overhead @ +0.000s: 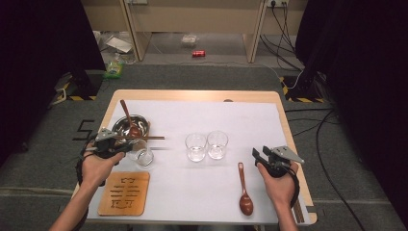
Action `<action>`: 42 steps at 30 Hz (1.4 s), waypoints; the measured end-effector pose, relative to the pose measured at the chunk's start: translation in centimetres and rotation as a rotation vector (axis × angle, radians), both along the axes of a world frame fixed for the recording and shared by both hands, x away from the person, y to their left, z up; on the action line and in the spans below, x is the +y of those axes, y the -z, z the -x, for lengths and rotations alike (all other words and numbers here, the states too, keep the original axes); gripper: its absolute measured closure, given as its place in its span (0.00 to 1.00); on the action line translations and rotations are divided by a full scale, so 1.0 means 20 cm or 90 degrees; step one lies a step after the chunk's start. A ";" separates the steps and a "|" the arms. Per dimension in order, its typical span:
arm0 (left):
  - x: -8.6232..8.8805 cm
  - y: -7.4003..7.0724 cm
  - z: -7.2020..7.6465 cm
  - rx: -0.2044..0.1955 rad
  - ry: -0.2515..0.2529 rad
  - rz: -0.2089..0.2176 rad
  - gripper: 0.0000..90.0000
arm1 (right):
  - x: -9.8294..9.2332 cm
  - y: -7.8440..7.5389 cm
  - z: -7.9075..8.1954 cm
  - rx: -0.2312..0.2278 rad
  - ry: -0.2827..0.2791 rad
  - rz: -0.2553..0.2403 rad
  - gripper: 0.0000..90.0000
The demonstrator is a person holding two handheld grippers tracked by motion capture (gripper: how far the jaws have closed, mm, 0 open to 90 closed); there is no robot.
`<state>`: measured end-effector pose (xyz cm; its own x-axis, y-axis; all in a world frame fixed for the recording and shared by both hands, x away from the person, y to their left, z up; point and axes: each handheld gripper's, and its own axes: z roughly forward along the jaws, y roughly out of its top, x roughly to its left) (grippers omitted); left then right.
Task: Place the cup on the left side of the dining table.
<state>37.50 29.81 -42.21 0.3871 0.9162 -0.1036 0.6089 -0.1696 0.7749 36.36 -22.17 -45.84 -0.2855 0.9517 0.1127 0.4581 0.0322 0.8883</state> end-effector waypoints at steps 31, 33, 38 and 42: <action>0.05 0.03 -0.03 -0.008 -0.045 0.046 0.87 | 0.00 0.01 0.00 0.002 -0.002 0.004 0.60; 0.06 0.02 -0.01 -0.020 -0.052 0.055 0.85 | 0.01 0.01 0.00 0.001 -0.001 0.003 0.60; 0.08 -0.01 0.04 -0.052 -0.068 0.063 0.79 | 0.01 0.01 0.00 0.003 -0.001 0.005 0.60; 0.11 -0.03 0.09 -0.071 -0.077 0.069 0.76 | 0.01 0.01 0.00 0.004 -0.003 0.005 0.60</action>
<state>35.70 32.09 -41.66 0.2898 0.9426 -0.1660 0.5286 -0.0130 0.8488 36.32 -21.92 -46.09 -0.2897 0.9511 0.1069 0.4641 0.0419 0.8848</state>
